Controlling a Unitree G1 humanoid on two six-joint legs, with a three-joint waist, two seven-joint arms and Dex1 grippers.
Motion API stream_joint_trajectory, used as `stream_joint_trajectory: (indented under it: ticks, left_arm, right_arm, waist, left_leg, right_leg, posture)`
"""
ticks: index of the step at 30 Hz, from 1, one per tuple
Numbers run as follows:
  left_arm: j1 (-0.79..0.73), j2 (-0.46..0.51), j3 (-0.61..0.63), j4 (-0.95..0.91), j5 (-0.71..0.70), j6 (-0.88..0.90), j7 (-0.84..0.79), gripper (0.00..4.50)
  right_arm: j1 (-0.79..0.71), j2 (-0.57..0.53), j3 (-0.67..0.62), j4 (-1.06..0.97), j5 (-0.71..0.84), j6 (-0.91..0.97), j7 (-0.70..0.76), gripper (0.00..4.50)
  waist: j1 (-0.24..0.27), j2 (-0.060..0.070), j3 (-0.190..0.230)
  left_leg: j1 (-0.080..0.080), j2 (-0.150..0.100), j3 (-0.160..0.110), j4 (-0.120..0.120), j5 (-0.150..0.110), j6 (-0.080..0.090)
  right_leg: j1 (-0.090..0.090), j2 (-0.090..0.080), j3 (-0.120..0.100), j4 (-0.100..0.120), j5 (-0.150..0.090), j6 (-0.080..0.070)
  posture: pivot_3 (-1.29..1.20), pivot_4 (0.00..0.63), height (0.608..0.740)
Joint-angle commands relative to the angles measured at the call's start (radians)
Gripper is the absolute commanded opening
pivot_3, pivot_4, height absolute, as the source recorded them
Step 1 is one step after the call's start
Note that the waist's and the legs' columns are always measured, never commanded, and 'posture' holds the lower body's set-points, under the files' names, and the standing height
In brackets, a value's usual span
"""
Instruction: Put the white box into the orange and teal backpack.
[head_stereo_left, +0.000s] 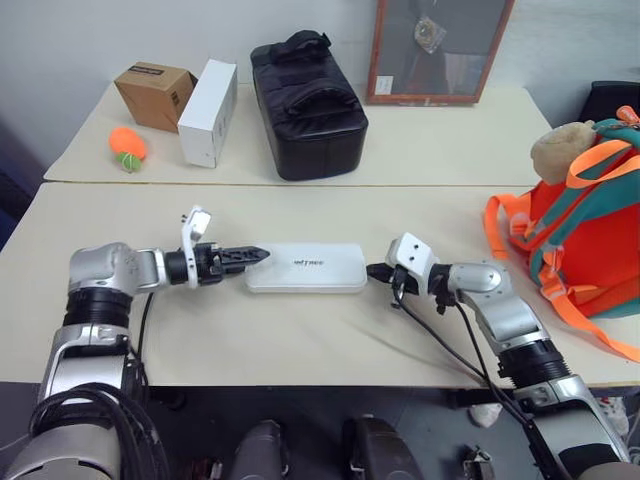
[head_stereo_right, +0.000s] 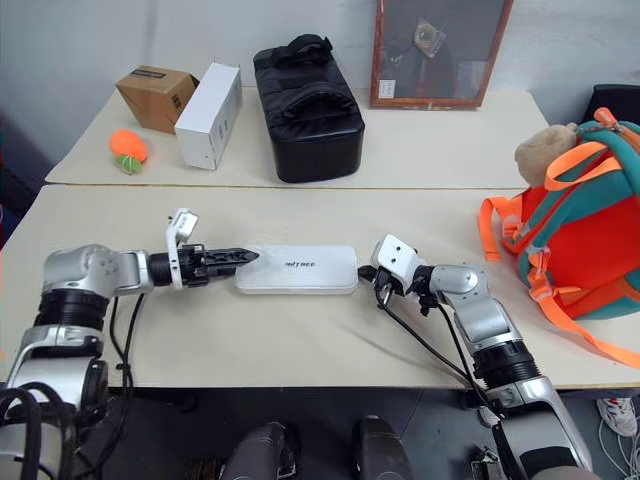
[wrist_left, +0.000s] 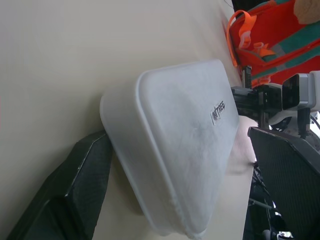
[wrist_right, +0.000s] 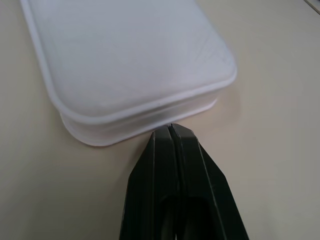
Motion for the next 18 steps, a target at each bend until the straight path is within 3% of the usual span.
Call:
stream_joint_trajectory:
  ticks: [1,15,18]
  left_arm:
    - [-0.031,-0.06,-0.086,0.08,0.062,-0.034,-0.046,4.46]
    - [-0.212,-0.176,-0.154,0.283,0.201,-0.107,-0.2,4.46]
    - [-0.221,-0.174,-0.149,0.283,0.204,-0.106,-0.243,3.84]
  right_arm:
    - [0.013,0.001,-0.007,-0.042,0.002,-0.013,-0.001,0.0]
    - [0.095,0.012,-0.025,-0.149,0.001,0.032,-0.049,0.0]
    - [0.116,0.009,-0.027,-0.165,-0.001,0.032,-0.051,0.0]
  waist:
    - [0.001,0.0,0.0]
    - [0.006,0.0,0.0]
    - [0.005,0.0,0.0]
  left_leg:
    - [0.0,0.0,0.0,0.0,0.0,0.0]
    - [-0.001,0.0,0.0,0.003,-0.002,0.002]
    - [-0.002,0.0,0.0,0.003,-0.002,0.002]
  right_leg:
    - [0.0,0.0,0.0,0.0,0.0,0.0]
    - [0.0,0.0,0.0,0.0,0.0,0.0]
    - [0.0,0.0,0.0,-0.001,0.0,0.0]
  posture:
    - [0.0,0.15,0.74]
    - [0.0,0.15,0.74]
    - [0.0,0.15,0.74]
